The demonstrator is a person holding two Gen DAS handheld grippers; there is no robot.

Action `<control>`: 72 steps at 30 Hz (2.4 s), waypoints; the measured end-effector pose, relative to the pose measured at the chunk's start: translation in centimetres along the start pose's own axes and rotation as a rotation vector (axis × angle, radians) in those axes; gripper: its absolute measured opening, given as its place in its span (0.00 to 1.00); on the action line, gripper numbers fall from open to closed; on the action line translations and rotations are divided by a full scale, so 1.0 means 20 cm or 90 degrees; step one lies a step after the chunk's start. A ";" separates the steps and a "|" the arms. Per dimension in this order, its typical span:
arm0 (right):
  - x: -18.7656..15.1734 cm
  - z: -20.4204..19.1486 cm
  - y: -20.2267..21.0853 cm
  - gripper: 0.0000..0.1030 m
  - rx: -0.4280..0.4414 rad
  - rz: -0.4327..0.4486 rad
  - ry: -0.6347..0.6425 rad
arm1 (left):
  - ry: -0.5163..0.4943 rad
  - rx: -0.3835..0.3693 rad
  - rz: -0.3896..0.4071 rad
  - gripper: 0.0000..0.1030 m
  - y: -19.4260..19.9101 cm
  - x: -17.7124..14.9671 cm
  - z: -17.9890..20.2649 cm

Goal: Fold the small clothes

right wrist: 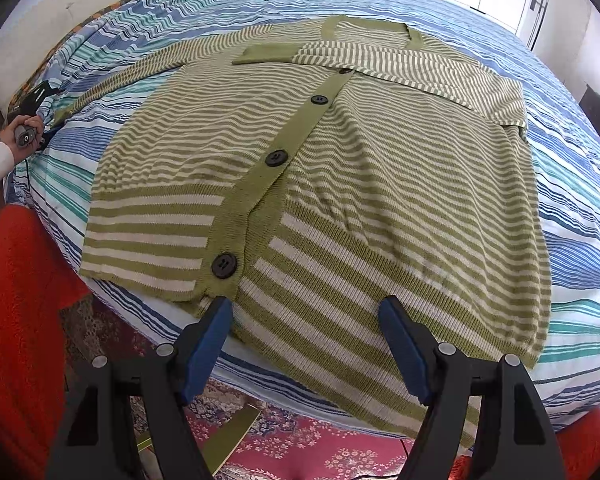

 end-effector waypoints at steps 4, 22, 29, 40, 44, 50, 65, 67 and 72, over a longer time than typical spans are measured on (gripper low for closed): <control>0.00 0.00 -0.01 0.73 0.001 -0.002 0.000 | -0.006 -0.005 -0.003 0.75 0.01 0.03 -0.02; 0.03 0.08 0.05 0.73 0.036 0.066 -0.060 | -0.377 0.012 -0.145 0.04 -0.17 -0.97 1.00; 0.01 0.24 0.16 0.73 0.064 0.124 -0.140 | -0.518 -0.072 -0.332 0.04 -0.49 -2.36 1.39; -0.05 0.41 0.22 0.73 0.129 0.162 -0.245 | -0.636 0.051 -0.479 0.04 -0.72 -3.53 0.84; -0.07 0.45 0.21 0.73 0.144 0.162 -0.265 | -0.672 0.120 -0.489 0.36 -0.72 -3.59 0.67; -0.08 0.47 0.21 0.73 0.145 0.165 -0.281 | -0.728 0.094 -0.553 0.85 -0.53 -3.64 0.63; 0.58 0.86 0.65 0.74 0.381 0.213 -0.354 | -0.676 0.225 -0.211 0.85 -0.15 -1.93 0.30; 0.75 1.01 0.53 0.74 0.327 0.197 -0.321 | -0.635 0.236 -0.174 0.85 -0.05 -1.79 0.19; 0.93 1.38 -0.15 0.55 0.157 0.066 -0.288 | -0.584 0.226 -0.114 0.85 0.15 -1.61 0.00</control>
Point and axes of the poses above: each gripper's, at about its wrist camera, not at the fingertips, and y roughly against the way its jaws point, z to its right, x to its top, the point moved 8 cm from there along -y, roughly the way its jaws point, and after that the axes turned 9 degrees about y, right-handed, at the moved point
